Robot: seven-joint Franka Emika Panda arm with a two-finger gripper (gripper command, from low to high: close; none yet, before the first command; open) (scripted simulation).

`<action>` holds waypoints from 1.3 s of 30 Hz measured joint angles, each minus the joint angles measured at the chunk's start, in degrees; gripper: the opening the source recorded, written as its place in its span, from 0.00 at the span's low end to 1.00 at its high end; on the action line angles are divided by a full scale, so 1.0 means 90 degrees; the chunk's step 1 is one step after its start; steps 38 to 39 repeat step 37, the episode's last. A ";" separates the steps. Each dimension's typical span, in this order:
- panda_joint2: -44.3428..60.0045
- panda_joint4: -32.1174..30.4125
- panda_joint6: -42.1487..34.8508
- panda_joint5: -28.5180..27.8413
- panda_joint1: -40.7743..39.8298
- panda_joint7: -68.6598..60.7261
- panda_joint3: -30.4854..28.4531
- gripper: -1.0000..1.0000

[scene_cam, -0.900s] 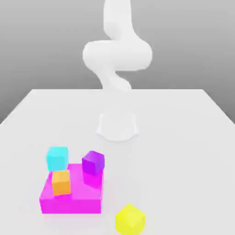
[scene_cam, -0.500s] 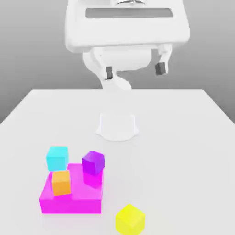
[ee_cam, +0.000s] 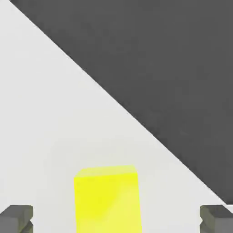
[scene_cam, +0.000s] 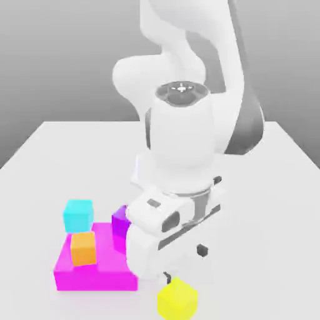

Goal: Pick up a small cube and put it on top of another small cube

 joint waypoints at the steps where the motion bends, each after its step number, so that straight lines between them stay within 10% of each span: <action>1: 0.0227 0.0029 0.0170 0.0047 -0.0040 -0.0071 0.0054 0.50; 3: 0.0693 0.0109 0.0532 0.0191 -0.0161 -0.0206 0.0209 0.50; 4: 0.0929 0.0152 0.0717 0.0266 -0.0242 -0.0266 0.0305 0.00; 17: -0.0226 -0.0107 -0.0193 -0.0132 -0.0127 0.0123 -0.0082 0.00; 28: -0.2577 -0.0968 -0.1607 -0.1230 -0.1728 0.2048 -0.1048 0.00; 33: -0.1900 -0.1176 -0.0746 -0.0885 -0.1749 0.1894 -0.1152 0.00; 34: -0.1718 -0.1205 -0.0543 -0.0788 -0.1728 0.1824 -0.1163 1.00; 39: -0.1718 -0.1205 -0.0543 -0.0788 -0.1690 0.1824 -0.1163 1.00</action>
